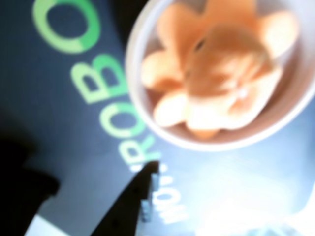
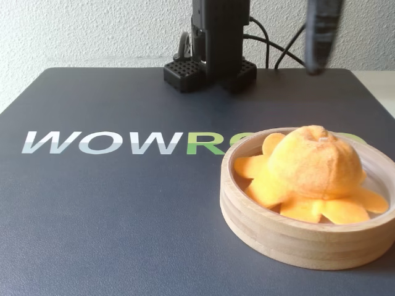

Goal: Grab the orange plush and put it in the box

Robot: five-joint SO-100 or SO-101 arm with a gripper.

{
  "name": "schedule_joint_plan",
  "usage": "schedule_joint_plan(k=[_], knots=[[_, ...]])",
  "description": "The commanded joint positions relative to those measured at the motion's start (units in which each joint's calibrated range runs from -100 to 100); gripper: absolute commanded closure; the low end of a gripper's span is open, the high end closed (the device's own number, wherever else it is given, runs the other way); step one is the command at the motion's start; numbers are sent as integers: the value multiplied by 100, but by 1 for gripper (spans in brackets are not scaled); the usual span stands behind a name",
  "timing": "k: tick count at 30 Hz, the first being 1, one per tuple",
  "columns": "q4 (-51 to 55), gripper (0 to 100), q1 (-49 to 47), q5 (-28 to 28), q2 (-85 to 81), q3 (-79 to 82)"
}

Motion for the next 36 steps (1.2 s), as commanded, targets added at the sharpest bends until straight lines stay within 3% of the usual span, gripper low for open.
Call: schedule_joint_plan(k=[1,9,14,18,36], knots=[[436,50,272,-5,-706,-93],[340,54,1049,58,-1887,1212],[-147,85,1572,158,-2258,1675],[-295,99,1901,158,-2241,1792],[-782,97,2021,153,-2292,2282]])
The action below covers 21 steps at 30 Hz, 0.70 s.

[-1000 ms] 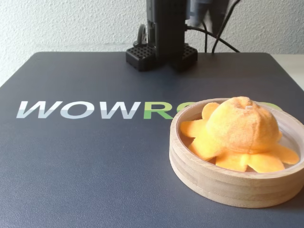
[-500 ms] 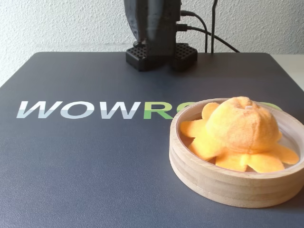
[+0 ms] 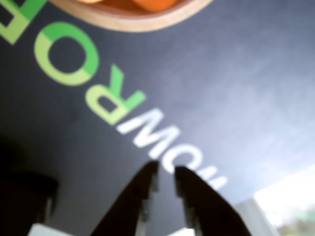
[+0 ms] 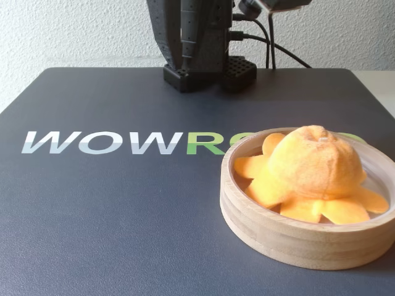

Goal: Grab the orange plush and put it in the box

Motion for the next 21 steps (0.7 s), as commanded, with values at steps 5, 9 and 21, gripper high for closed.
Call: schedule_joint_plan(k=[5,9,21], knots=[[18,97,-72,19,-233,-269],[18,97,-28,19,-233,-269],[0,97,-28,-7,-233,-188]])
